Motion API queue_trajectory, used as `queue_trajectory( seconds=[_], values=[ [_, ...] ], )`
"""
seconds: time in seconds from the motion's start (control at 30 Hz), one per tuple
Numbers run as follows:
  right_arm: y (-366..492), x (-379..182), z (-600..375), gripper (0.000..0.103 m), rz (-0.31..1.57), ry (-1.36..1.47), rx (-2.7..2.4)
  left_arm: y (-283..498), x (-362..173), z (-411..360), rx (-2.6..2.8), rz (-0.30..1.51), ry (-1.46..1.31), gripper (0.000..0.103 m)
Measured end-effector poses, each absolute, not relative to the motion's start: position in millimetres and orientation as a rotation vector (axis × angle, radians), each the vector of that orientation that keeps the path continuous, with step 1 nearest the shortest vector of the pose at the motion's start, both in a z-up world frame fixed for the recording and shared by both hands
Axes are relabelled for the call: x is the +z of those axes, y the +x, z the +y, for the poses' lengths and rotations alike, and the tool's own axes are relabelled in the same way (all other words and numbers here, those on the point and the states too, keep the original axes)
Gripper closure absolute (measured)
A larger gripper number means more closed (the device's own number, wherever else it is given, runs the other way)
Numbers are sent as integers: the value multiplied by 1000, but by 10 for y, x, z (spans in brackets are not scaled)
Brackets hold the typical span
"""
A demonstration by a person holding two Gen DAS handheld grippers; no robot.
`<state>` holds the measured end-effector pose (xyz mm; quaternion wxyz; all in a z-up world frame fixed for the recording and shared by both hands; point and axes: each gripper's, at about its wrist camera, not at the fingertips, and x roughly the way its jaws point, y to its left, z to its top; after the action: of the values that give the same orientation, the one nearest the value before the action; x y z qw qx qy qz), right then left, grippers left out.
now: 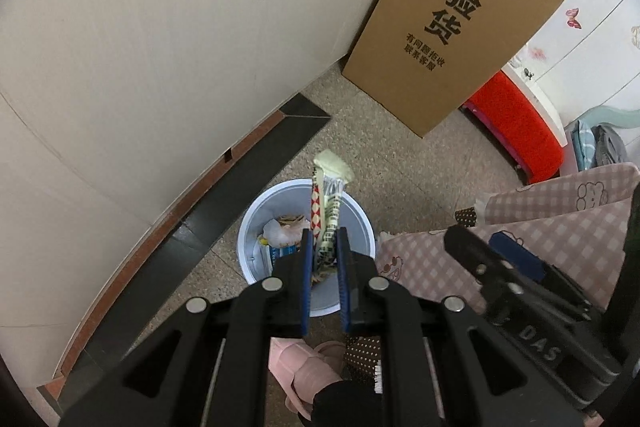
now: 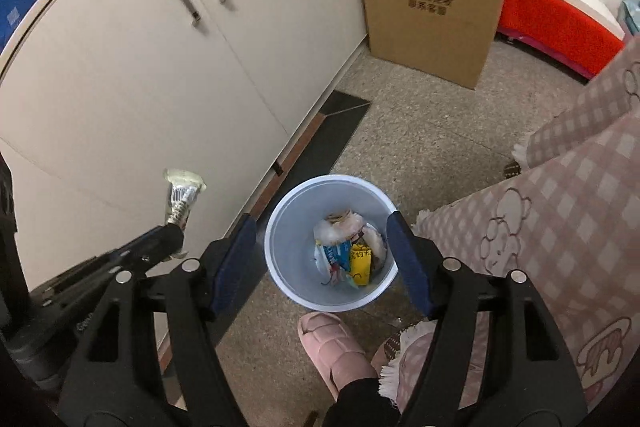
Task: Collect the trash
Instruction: 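Carry both wrappers to the wastebasket and open both grippers over it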
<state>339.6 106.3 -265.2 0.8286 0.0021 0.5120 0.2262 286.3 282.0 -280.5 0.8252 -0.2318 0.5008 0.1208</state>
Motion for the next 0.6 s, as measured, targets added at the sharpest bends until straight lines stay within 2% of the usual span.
queue_trajectory(
  seconds=[0.6],
  values=[
    [3318, -2321, 597, 34, 907, 115, 358, 3050, -2581, 2582, 223, 1053, -437, 90]
  ],
)
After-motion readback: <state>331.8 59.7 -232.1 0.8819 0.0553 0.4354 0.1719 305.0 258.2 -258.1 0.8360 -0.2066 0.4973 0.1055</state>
